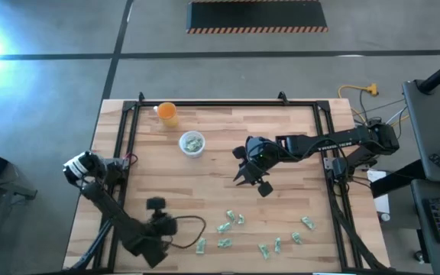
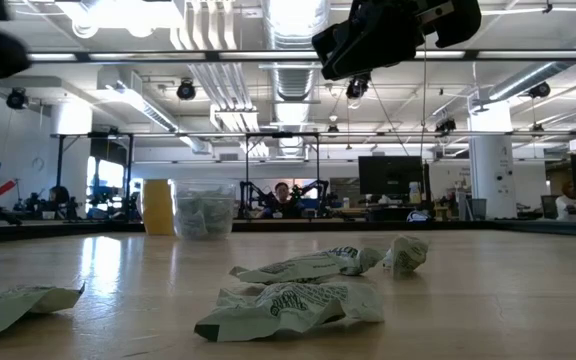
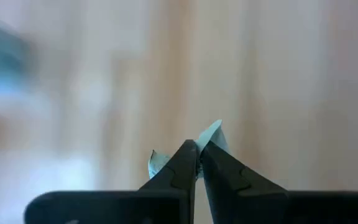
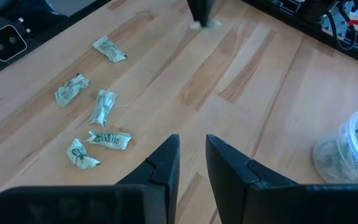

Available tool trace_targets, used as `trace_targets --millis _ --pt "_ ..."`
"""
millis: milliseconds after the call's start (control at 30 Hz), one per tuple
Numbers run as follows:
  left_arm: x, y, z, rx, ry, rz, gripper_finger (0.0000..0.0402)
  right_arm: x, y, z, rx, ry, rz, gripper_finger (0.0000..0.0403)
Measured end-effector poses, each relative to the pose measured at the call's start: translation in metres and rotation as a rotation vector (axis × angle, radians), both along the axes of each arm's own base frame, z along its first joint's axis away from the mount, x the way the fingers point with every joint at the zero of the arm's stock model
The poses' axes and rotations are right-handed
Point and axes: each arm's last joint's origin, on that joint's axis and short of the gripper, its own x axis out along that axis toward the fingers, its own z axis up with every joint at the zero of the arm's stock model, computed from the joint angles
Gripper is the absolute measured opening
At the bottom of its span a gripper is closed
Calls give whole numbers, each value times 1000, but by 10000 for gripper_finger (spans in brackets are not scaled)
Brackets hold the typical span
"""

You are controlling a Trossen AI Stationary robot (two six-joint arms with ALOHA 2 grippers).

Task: Pick and place Stevia / Truvia into bins
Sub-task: Put the stevia packet into the transparent container

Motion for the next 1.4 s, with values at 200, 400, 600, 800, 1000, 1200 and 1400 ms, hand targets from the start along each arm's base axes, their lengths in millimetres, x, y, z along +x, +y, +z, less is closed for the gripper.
trace_targets --millis 200,400,600,800,1000,1200,1400 --pt "37 39 9 293 -171 14 8 0 0 0 0 0 0 68" --pt "64 106 26 383 -134 215 8 0 0 0 -2 0 -2 68" --pt "73 168 58 361 -101 314 8 -1 0 -1 -2 11 -2 68" --pt "71 213 95 225 -170 302 8 -2 0 -3 -5 37 0 68" --pt "68 253 108 62 -251 253 8 -4 0 -4 -5 54 -1 68" --pt "64 279 86 -4 -201 281 8 -4 0 -4 -4 58 -1 68" --pt "64 284 72 -4 -186 283 8 -4 0 -4 -3 59 -2 68"
